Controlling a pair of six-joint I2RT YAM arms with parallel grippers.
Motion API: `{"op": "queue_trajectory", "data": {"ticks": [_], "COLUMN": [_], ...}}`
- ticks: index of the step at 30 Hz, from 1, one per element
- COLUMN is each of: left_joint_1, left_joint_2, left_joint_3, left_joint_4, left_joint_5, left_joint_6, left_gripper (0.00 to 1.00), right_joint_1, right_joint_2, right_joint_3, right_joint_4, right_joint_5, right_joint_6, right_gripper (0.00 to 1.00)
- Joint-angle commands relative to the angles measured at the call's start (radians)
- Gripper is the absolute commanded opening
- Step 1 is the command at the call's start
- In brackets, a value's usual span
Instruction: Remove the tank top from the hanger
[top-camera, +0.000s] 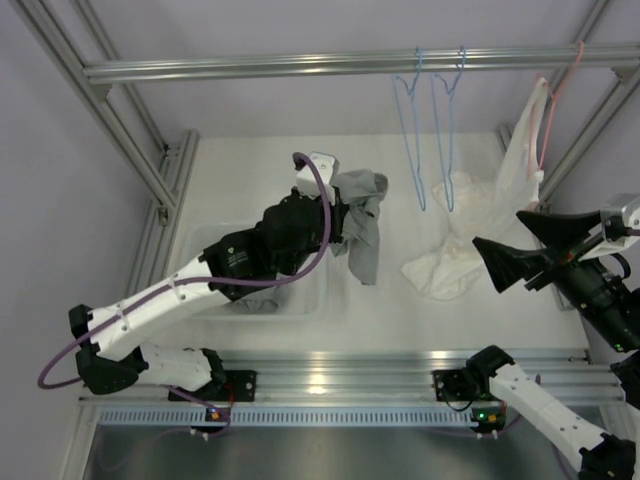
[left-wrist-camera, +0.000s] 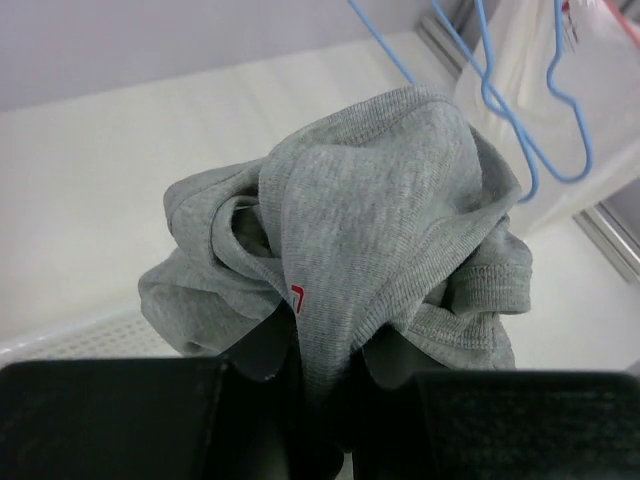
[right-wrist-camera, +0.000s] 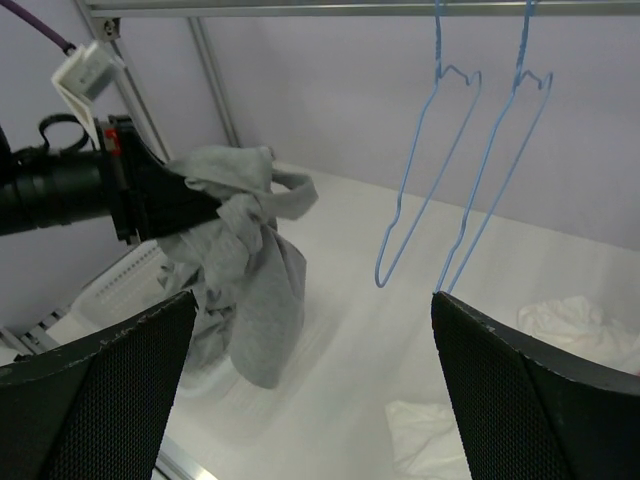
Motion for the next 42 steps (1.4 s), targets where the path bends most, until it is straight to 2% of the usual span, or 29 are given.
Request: {"op": "queue_trajectory", "data": {"ticks": [1,4,8,12,15,21,25,34,35,36,37,38,40,42], "left_joint_1": [0.000,0.002,0.018,0.154,0.218,0.222,0.222,0.222,0.222,0.222,0.222,0.222,0.221,0.216], "left_joint_2": [-0.015,-0.039,-0.074,-0.100,-0.139,-0.271,-0.333,-0.301,-0.301,-0.301,-0.289,-0.285,-0.277,-0.291], "left_joint_3": [0.103,0.153,0.159,0.098,-0.027,-0.221,-0.294,-0.447,-0.462,-0.478,-0.487,-0.498,-0.496,-0.489], "left_joint_4": [-0.092,-0.114,-0.160,-0.248,-0.264,-0.282,-0.284,-0.279,-0.273,-0.250,-0.241,-0.235,-0.230,-0.232], "left_joint_5": [-0.163,-0.229,-0.399,-0.317,-0.214,-0.188,-0.183,-0.163,-0.156,-0.142,-0.122,-0.072,-0.039,-0.018], "left_joint_6": [0.083,0.101,0.107,0.002,-0.127,-0.276,-0.307,-0.387,-0.390,-0.373,-0.365,-0.355,-0.335,-0.313], "left_gripper": [0.00,0.00,0.00,0.00,0.00,0.00,0.00,0.00,0.03,0.12,0.27,0.63,0.96,0.99], "right_joint_1": [0.004,0.006,0.006,0.006,0.006,0.006,0.004,0.006,0.006,0.004,0.006,0.004,0.006,0.004], "right_joint_2": [0.007,0.015,0.020,0.023,0.032,0.064,0.084,0.110,0.110,0.112,0.113,0.115,0.127,0.145], "right_joint_3": [-0.014,-0.014,-0.014,-0.029,-0.039,-0.040,-0.071,-0.114,-0.109,-0.096,-0.088,-0.080,-0.062,-0.057], "right_joint_4": [0.073,0.075,0.076,0.087,0.098,0.111,0.151,0.191,0.191,0.190,0.190,0.190,0.187,0.185], "right_joint_5": [0.004,0.007,0.005,0.016,0.024,0.031,-0.016,-0.045,-0.048,-0.050,-0.050,-0.049,-0.039,-0.022], "right_joint_6": [0.018,0.014,0.010,0.015,0.023,0.017,0.024,0.043,0.040,0.038,0.035,0.034,0.030,0.033], "right_gripper": [0.99,0.99,1.00,1.00,0.99,0.99,0.99,0.99,0.99,0.99,0.99,0.99,0.99,0.99]}}
